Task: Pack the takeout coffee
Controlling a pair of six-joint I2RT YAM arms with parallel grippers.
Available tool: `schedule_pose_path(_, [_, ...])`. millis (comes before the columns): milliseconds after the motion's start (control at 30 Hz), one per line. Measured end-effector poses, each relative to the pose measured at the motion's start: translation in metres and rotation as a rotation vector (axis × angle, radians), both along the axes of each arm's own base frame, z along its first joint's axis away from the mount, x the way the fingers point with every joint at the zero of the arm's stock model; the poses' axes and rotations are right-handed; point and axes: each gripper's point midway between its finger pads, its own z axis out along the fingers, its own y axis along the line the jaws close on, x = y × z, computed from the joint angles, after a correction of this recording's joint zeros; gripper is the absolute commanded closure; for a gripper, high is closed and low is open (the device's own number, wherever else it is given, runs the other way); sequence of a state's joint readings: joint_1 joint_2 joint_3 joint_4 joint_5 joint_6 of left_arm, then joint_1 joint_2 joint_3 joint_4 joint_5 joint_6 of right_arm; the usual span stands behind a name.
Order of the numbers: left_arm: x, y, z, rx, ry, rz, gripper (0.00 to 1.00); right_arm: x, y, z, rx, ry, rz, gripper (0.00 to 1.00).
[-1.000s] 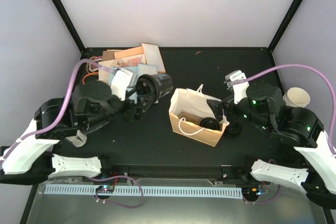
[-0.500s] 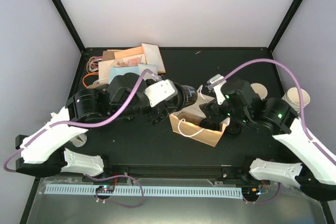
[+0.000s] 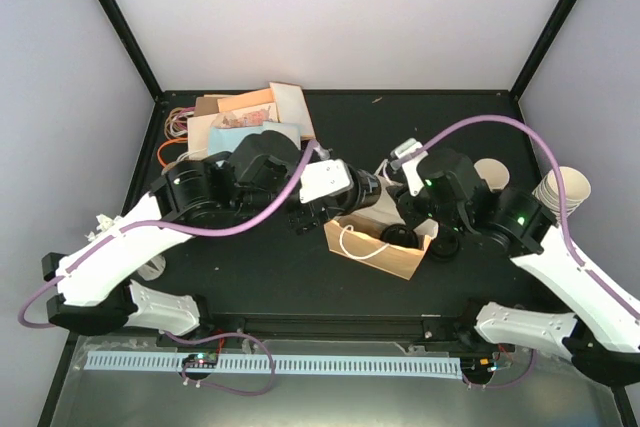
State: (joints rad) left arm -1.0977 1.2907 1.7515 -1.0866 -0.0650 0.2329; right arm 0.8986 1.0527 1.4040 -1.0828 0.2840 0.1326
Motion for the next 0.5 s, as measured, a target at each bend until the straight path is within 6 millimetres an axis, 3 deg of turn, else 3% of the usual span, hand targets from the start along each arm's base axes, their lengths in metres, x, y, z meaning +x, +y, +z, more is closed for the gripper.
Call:
schedule_pose_path(67, [0.001,-0.005,-0.008,0.027,0.005,-0.018,0.34,-0.003,-0.003,0.004,0.013,-0.036,0.023,0.86])
schedule_pose_path(233, [0.005,-0.009,-0.023,0.085,0.007,-0.039,0.34,0.0,0.003,0.014,0.007,-0.089,0.07,0.98])
schedule_pose_path(500, [0.004,-0.005,-0.04,0.149,0.005,-0.064,0.34,-0.009,0.025,0.014,-0.005,-0.076,0.226,0.99])
